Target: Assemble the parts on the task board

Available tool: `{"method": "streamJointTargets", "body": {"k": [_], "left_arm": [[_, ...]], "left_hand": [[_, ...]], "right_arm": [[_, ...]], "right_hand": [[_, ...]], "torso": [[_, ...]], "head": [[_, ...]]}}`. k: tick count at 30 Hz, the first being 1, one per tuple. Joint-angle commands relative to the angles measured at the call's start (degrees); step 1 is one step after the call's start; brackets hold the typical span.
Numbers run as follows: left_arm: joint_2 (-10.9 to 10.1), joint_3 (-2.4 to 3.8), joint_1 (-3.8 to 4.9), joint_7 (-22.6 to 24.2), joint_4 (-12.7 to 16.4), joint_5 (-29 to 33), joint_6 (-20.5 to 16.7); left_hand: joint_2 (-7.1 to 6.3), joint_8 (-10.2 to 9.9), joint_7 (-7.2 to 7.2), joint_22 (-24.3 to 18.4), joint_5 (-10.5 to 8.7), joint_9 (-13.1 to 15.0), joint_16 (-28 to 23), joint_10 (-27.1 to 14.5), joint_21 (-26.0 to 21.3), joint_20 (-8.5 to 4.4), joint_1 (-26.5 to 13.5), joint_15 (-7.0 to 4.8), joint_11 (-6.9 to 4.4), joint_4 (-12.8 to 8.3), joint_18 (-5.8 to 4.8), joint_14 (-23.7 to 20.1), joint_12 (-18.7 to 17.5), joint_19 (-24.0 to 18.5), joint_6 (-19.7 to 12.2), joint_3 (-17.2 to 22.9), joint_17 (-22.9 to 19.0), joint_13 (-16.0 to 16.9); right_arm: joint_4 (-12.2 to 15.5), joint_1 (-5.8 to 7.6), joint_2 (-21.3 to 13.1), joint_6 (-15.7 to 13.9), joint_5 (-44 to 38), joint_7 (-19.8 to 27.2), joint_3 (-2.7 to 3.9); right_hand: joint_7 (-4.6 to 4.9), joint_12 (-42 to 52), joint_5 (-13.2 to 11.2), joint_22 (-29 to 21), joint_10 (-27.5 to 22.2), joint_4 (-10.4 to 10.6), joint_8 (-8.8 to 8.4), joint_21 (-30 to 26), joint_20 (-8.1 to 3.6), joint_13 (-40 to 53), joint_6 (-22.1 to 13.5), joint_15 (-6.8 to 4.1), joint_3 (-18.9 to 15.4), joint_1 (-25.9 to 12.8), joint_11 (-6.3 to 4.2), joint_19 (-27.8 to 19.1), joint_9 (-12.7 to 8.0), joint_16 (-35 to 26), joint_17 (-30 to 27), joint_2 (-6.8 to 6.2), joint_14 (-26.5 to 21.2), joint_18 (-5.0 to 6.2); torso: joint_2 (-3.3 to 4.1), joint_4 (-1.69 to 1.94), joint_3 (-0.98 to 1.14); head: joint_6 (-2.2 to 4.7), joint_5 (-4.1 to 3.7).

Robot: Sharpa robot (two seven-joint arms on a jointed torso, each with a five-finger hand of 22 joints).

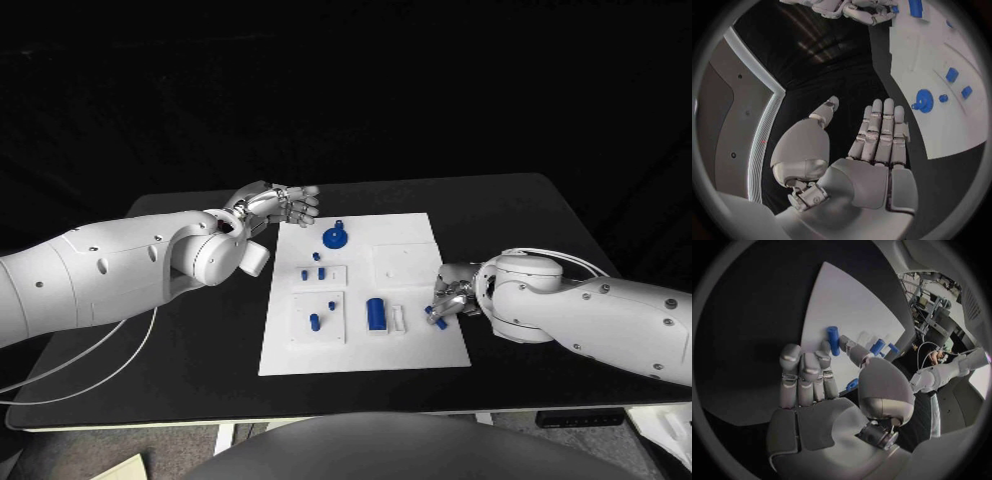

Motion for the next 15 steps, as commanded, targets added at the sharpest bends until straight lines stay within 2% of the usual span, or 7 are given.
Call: {"method": "streamJointTargets", "body": {"k": [1, 4, 6, 9, 13, 15], "left_arm": [[0.0, 0.04, 0.04, 0.3, 0.1, -0.1, 0.8], [0.0, 0.04, 0.04, 0.2, 0.2, -0.1, 0.8], [0.0, 0.04, 0.04, 0.1, 0.2, -0.2, 0.8], [0.0, 0.04, 0.04, 0.0, 0.3, -0.4, 0.9], [0.0, 0.04, 0.04, -0.1, 0.2, -0.5, 0.9], [0.0, 0.04, 0.04, -0.1, 0.2, -0.5, 0.9]], "left_hand": [[0.46, 0.3, -0.02, 0.1, -0.09, -0.1, -0.3, -0.3, -0.3, 0.21, -0.1, 0.04, 0.00, -0.2, 0.60, 0.5, 0.1, 0.3, -0.2, 0.0, 0.1, -0.1], [0.47, 0.3, -0.02, 0.1, -0.09, -0.1, -0.3, -0.3, -0.3, 0.21, -0.1, 0.04, 0.00, -0.2, 0.60, 0.5, 0.1, 0.3, -0.2, 0.0, 0.1, -0.1], [0.47, 0.3, -0.02, 0.1, -0.09, -0.1, -0.3, -0.3, -0.3, 0.21, -0.1, 0.04, -0.01, -0.2, 0.60, 0.5, 0.1, 0.3, -0.2, 0.0, 0.1, -0.1], [0.52, 0.3, -0.02, 0.1, -0.06, -0.1, -0.3, -0.3, -0.3, 0.20, 0.0, 0.03, -0.01, -0.3, 0.60, 0.5, 0.1, 0.3, -0.2, 0.0, 0.1, -0.1], [0.54, 0.3, -0.02, 0.1, -0.04, -0.1, -0.3, -0.3, -0.3, 0.20, 0.0, 0.03, -0.01, -0.3, 0.60, 0.5, 0.1, 0.3, -0.2, 0.0, 0.2, -0.1], [0.54, 0.3, -0.01, 0.1, -0.02, -0.1, -0.4, -0.3, -0.3, 0.20, 0.0, 0.03, -0.02, -0.3, 0.60, 0.5, 0.1, 0.3, -0.2, 0.0, 0.2, -0.1]], "right_arm": [[0.6, -1.15, 0.1, -0.5, 6.0, 2.1, -0.64], [1.1, -0.71, -0.1, -3.2, 7.1, 2.9, -0.31], [1.6, -0.54, -0.2, -4.9, 7.6, 3.4, -0.01], [2.2, -0.29, -0.2, -6.9, 8.4, 4.1, 0.27], [2.4, -0.24, -0.1, -8.7, 10.8, 4.8, 0.54], [2.5, -0.24, 0.0, -9.1, 11.3, 5.0, 0.58]], "right_hand": [[0.25, 0.0, 0.3, 0.4, 0.5, 0.4, -0.63, 0.4, 0.21, -0.1, 0.3, -0.10, -0.5, -1.8, -0.03, 0.1, -22.9, -0.2, -0.1, -0.92, 0.1, 1.94], [0.11, 0.0, 0.3, 0.4, 0.6, 0.9, -0.51, 0.4, 0.12, -0.1, 0.6, -0.21, -0.8, -2.3, -0.15, 0.1, -22.9, -0.2, -0.1, -1.34, 0.1, 1.94], [-0.01, 0.1, 2.1, 0.3, 0.8, 2.0, -0.46, 0.4, -0.06, -0.1, 0.9, -0.37, -0.9, -3.0, -0.32, 0.4, -23.0, -0.2, -0.1, -1.74, 0.2, 1.94], [-0.13, 0.1, 3.2, 0.3, 1.0, 2.2, -0.38, 0.5, -0.20, -0.1, 1.1, -0.46, -1.2, -3.2, -0.40, 0.5, -23.0, -0.2, 0.0, -2.09, 0.2, 1.94], [-0.26, 0.2, 4.3, 0.3, 1.2, 2.3, -0.22, 0.5, -0.37, 0.0, 1.5, -0.59, -1.5, -3.2, -0.55, 0.6, -22.9, -0.1, -0.1, -2.15, 0.2, 1.94], [-0.32, 0.2, 5.9, 0.3, 1.3, 2.3, -0.17, 0.5, -0.47, -0.1, 1.6, -0.67, -1.7, -3.2, -0.61, 0.6, -22.9, -0.2, -0.1, -2.11, 0.2, 1.94]], "torso": [[-0.03, 0.00, 0.02], [0.00, 0.02, 0.00], [0.04, 0.03, -0.01], [0.03, 0.00, -0.03], [0.00, 0.00, -0.04], [-0.02, 0.04, -0.03]], "head": [[0.01, 0.13], [0.01, 0.21], [0.01, 0.23], [0.01, 0.22], [0.03, 0.28], [0.09, 0.36]]}}
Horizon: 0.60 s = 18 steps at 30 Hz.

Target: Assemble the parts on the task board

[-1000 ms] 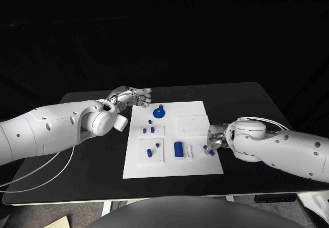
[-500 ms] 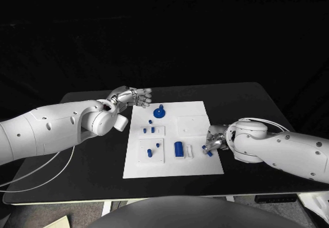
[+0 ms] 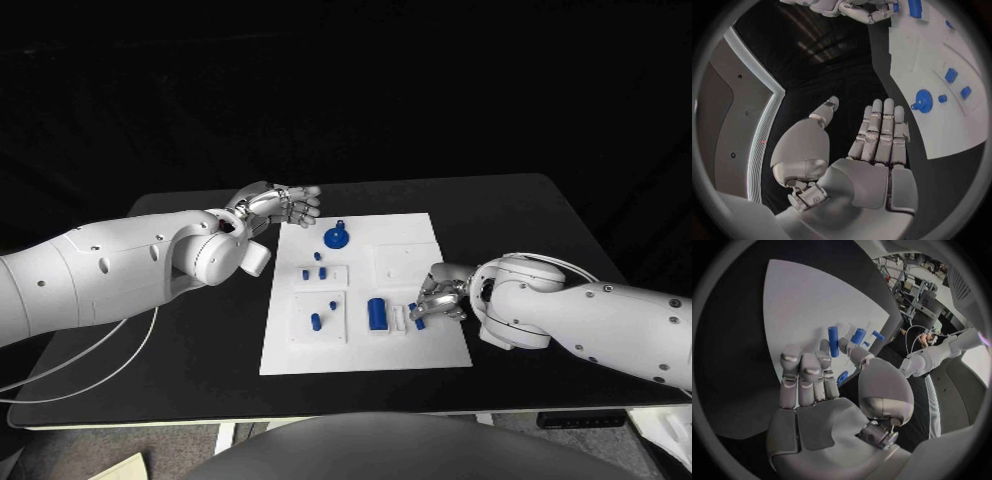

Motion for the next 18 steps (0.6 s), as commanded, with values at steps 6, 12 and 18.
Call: {"method": "streamJointTargets", "body": {"k": [6, 12, 18], "left_arm": [[0.0, 0.04, 0.04, 0.0, 0.1, -0.5, 0.8], [0.1, 0.04, 0.04, 0.0, 0.1, -0.6, 1.0], [0.1, 0.04, 0.04, -0.1, 0.1, -0.6, 1.2]], "left_hand": [[0.54, 0.3, -0.01, 0.1, -0.01, -0.1, -0.4, -0.3, -0.3, 0.20, 0.0, 0.03, -0.01, -0.3, 0.65, 0.5, 0.1, 0.3, -0.2, 0.0, 0.1, -0.1], [0.55, 0.3, -0.01, 0.1, 0.02, -0.1, -0.4, -0.3, -0.4, 0.20, 0.1, 0.03, -0.01, -0.4, 0.65, 0.5, 0.1, 0.3, -0.2, 0.0, 0.2, -0.1], [0.58, 0.3, -0.02, 0.1, 0.04, -0.1, -0.4, -0.3, -0.4, 0.20, 0.1, 0.04, -0.01, -0.4, 0.64, 0.5, 0.1, 0.3, -0.2, 0.0, 0.2, -0.1]], "right_arm": [[0.0, -0.02, 0.5, -2.3, 5.4, 2.2, 0.07], [-0.4, -0.02, 1.2, 0.0, 6.3, 1.8, 0.06], [-1.0, -0.03, 1.9, 1.5, 6.5, 1.5, 0.05]], "right_hand": [[0.00, 0.1, 1.8, 0.3, 0.3, -0.1, 0.27, 0.3, -0.29, -0.1, 0.6, -0.56, -0.7, -0.5, -0.07, 0.2, 0.1, -0.2, -0.1, 0.20, 0.0, 1.63], [0.02, 0.0, 1.9, 0.3, 0.2, -0.1, 0.22, 0.3, -0.29, -0.1, 0.5, -0.56, -1.1, -0.8, -0.05, 0.2, 0.1, -0.2, -0.2, 0.23, 0.0, 1.63], [0.05, 0.0, 1.6, 0.3, 0.1, -0.2, 0.16, 0.2, -0.30, -0.1, 0.4, -0.54, -1.5, -1.0, -0.03, 0.1, 0.1, -0.3, -0.2, 0.39, -0.1, 1.63]], "torso": [[-0.01, 0.00, 0.01], [0.01, -0.03, -0.02], [-0.01, 0.02, 0.00]], "head": [[0.01, 0.24], [0.01, 0.21], [0.01, 0.19]]}}
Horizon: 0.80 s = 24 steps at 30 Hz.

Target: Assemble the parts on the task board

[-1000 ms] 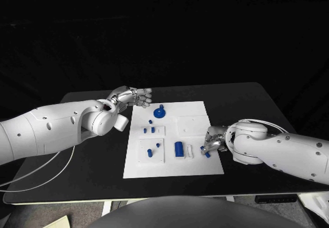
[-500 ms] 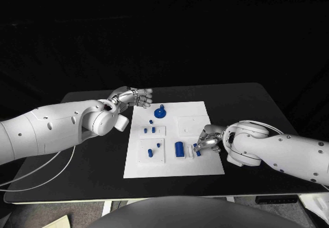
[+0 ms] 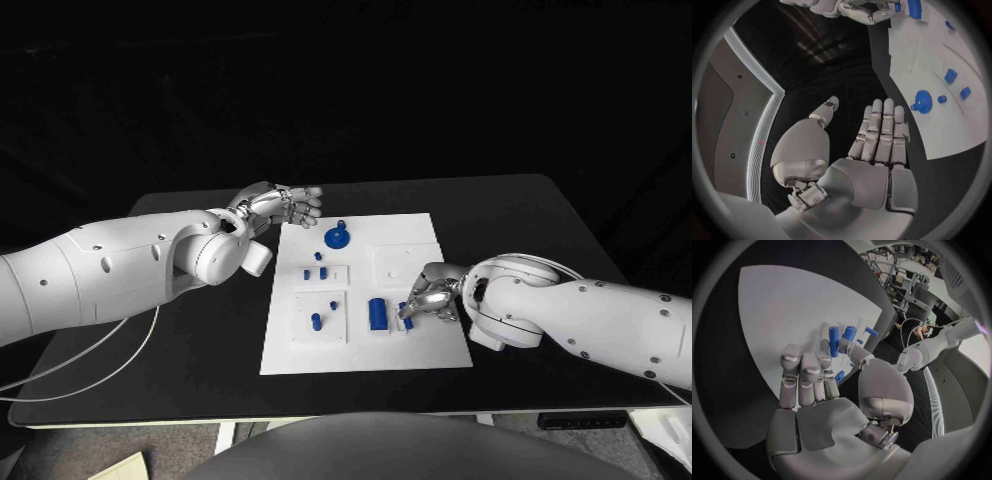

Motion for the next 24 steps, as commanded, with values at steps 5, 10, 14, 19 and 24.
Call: {"method": "streamJointTargets", "body": {"k": [5, 10, 14, 19, 24], "left_arm": [[0.0, 0.04, 0.04, 0.2, 0.2, -0.4, 1.0], [0.0, 0.04, 0.04, 0.2, 0.2, -0.4, 1.0], [0.0, 0.04, 0.04, 0.1, 0.2, -0.4, 0.9], [0.0, 0.04, 0.04, 0.1, 0.2, -0.4, 1.0], [0.0, 0.04, 0.04, 0.1, 0.3, -0.4, 0.9]], "left_hand": [[0.57, 0.3, -0.02, 0.1, 0.04, -0.1, -0.2, -0.3, -0.4, 0.21, 0.1, 0.04, 0.00, -0.5, 0.70, 0.5, 0.1, 0.3, -0.2, 0.0, 0.1, -0.1], [0.57, 0.3, -0.03, 0.1, 0.04, -0.1, -0.3, -0.3, -0.4, 0.21, 0.1, 0.04, 0.00, -0.5, 0.70, 0.5, 0.1, 0.3, -0.2, 0.0, 0.1, -0.1], [0.57, 0.4, -0.03, 0.1, 0.04, -0.1, -0.3, -0.3, -0.4, 0.21, 0.1, 0.05, 0.00, -0.5, 0.69, 0.5, 0.1, 0.3, -0.2, 0.0, 0.2, -0.1], [0.57, 0.4, -0.03, 0.2, 0.04, -0.1, -0.3, -0.3, -0.4, 0.21, 0.1, 0.05, 0.00, -0.5, 0.69, 0.6, 0.1, 0.3, -0.2, 0.0, 0.2, -0.1], [0.56, 0.4, -0.03, 0.2, 0.04, -0.1, -0.3, -0.3, -0.5, 0.21, 0.1, 0.05, 0.00, -0.5, 0.69, 0.6, 0.1, 0.3, -0.1, 0.0, 0.2, -0.1]], "right_arm": [[-0.7, -0.03, 0.6, 2.7, 1.1, 0.0, -0.01], [-1.2, -0.04, 1.0, 2.7, 0.4, -0.4, -0.01], [-1.5, -0.04, 1.1, 2.8, 0.4, -0.5, -0.02], [-1.6, -0.04, 1.3, 2.8, 0.4, -0.5, -0.02], [-1.8, -0.04, 1.3, 2.6, 0.4, -0.5, -0.02]], "right_hand": [[0.00, 0.0, -0.3, 0.3, 0.0, 0.1, 0.14, 0.2, -0.31, -0.1, 0.1, -0.39, -0.5, -0.7, 0.07, 0.0, 0.0, -0.3, -0.1, 0.03, 0.1, 1.61], [0.00, -0.1, -0.3, 0.3, 0.0, 0.1, 0.12, 0.2, -0.31, -0.1, 0.1, -0.39, -0.5, -0.7, 0.08, 0.0, 0.0, -0.3, -0.1, 0.10, 0.0, 1.61], [0.00, -0.1, -0.5, 0.3, 0.0, 0.1, 0.12, 0.2, -0.31, -0.1, 0.1, -0.38, -0.7, -0.8, 0.08, 0.0, 0.0, -0.4, -0.1, 0.14, 0.0, 1.61], [0.01, -0.1, -1.0, 0.3, -0.1, 0.1, 0.10, 0.2, -0.32, -0.1, 0.1, -0.38, -0.9, -0.9, 0.08, -0.1, 0.0, -0.4, -0.1, 0.10, 0.0, 1.61], [0.02, -0.1, -1.5, 0.3, -0.1, 0.2, 0.07, 0.1, -0.32, -0.1, 0.1, -0.37, -1.1, -1.1, 0.09, -0.1, 0.0, -0.4, -0.2, 0.00, 0.0, 1.61]], "torso": [[0.02, 0.03, 0.01], [0.07, 0.02, 0.01], [0.08, 0.02, 0.00], [0.03, -0.01, 0.03], [0.03, -0.01, 0.04]], "head": [[-0.01, 0.08], [-0.01, 0.08], [-0.01, 0.15], [-0.01, 0.21], [-0.01, 0.22]]}}
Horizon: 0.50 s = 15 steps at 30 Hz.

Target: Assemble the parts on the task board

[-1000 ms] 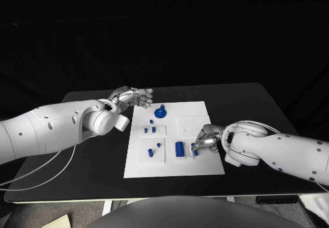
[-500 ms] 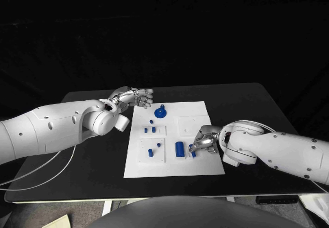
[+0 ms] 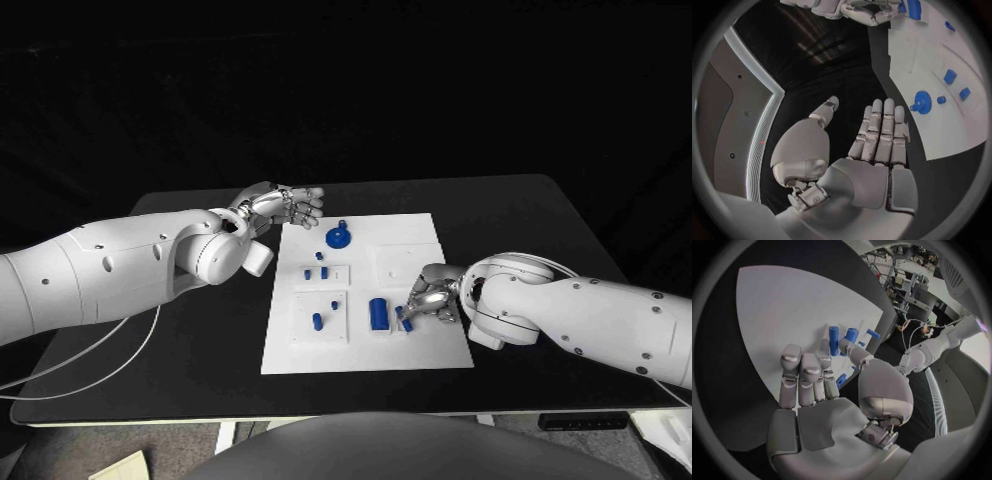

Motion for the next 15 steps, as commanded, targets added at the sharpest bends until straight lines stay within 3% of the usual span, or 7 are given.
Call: {"method": "streamJointTargets", "body": {"k": [1, 15], "left_arm": [[0.0, 0.04, 0.04, 0.3, 0.2, -0.2, 0.7], [0.0, 0.04, 0.05, 0.2, 0.2, -0.2, 0.7]], "left_hand": [[0.56, 0.4, -0.03, 0.2, 0.04, -0.1, -0.3, -0.3, -0.2, 0.21, 0.1, -0.17, 0.01, -0.2, 1.11, 0.3, 0.1, 0.3, -0.1, 0.0, 0.1, -0.1], [0.57, 0.4, -0.04, 0.2, 0.04, -0.1, -0.4, -0.3, -0.3, 0.21, 0.1, -0.17, 0.01, -0.2, 1.11, 0.4, 0.1, 0.3, -0.2, 0.0, 0.2, -0.1]], "right_arm": [[-0.1, -0.03, 0.1, 1.0, -0.3, -0.1, 0.01], [-0.2, -0.03, 0.3, 1.1, -0.2, 0.1, 0.00]], "right_hand": [[0.04, -0.1, -0.4, 0.3, -0.1, 0.1, 0.07, 0.1, -0.34, -0.1, 0.0, -0.40, -0.3, -0.6, 0.08, -0.1, 0.0, -0.4, -0.1, 0.07, 0.0, 1.61], [0.03, -0.1, -1.8, 0.3, -0.2, 0.8, 0.01, 0.0, -0.40, 0.0, 0.0, -0.41, -0.6, -1.0, 0.08, -0.2, 0.0, -0.5, -0.1, -0.27, 0.0, 1.61]], "torso": [[-0.04, -0.02, 0.02], [-0.06, -0.01, 0.01]], "head": [[-0.01, 0.02], [-0.01, 0.07]]}}
